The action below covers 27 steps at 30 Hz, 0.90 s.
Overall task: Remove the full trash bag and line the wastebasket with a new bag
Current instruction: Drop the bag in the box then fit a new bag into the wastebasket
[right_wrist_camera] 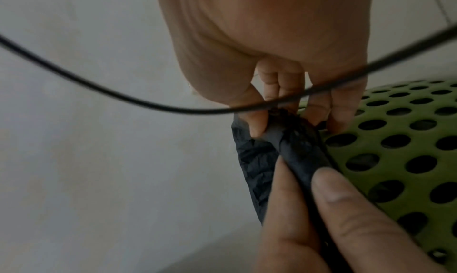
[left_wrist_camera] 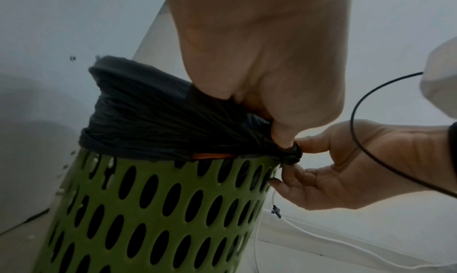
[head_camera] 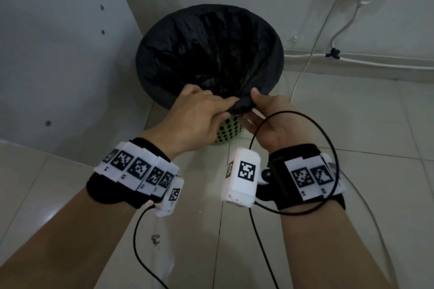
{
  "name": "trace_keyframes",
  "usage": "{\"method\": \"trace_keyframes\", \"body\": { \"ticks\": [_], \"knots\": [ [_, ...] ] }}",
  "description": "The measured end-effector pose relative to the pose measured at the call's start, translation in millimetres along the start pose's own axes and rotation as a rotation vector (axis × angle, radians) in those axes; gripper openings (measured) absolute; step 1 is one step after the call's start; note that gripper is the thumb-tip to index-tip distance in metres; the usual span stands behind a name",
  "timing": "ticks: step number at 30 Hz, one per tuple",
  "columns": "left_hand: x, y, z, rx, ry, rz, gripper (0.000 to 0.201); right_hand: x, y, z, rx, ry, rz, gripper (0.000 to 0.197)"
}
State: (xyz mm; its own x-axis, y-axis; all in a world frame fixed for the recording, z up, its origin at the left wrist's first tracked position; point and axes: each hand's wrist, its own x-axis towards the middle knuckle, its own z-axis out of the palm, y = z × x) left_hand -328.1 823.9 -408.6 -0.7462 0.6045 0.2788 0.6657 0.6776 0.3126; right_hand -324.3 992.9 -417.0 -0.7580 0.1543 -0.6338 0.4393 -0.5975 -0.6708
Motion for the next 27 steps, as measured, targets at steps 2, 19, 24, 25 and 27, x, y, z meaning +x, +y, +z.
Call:
{"method": "trace_keyframes", "body": {
  "ticks": [2, 19, 24, 25, 27],
  "knots": [
    [-7, -10, -1, 0.045, 0.016, -0.063, 0.038, 0, 3, -2, -0.106, -0.022, 0.045, 0.015],
    [-26, -7, 1, -1.625, 0.384, -1.128, 0.049, -16, 44, 40, 0.224, -0.173, -0.039, 0.021],
    [-23, -18, 5, -1.641, 0.395, -1.054, 0.043, -18, 44, 35, 0.106, -0.218, -0.008, 0.018],
    [-20, -20, 4, -1.633, 0.401, -1.047, 0.044, -17, 38, 31, 0.066, -0.231, 0.015, 0.014],
    [-21, -26, 0, -1.611, 0.408, -1.04, 0.035, -11, 29, 23, 0.005, -0.163, 0.031, 0.021]
  ]
}}
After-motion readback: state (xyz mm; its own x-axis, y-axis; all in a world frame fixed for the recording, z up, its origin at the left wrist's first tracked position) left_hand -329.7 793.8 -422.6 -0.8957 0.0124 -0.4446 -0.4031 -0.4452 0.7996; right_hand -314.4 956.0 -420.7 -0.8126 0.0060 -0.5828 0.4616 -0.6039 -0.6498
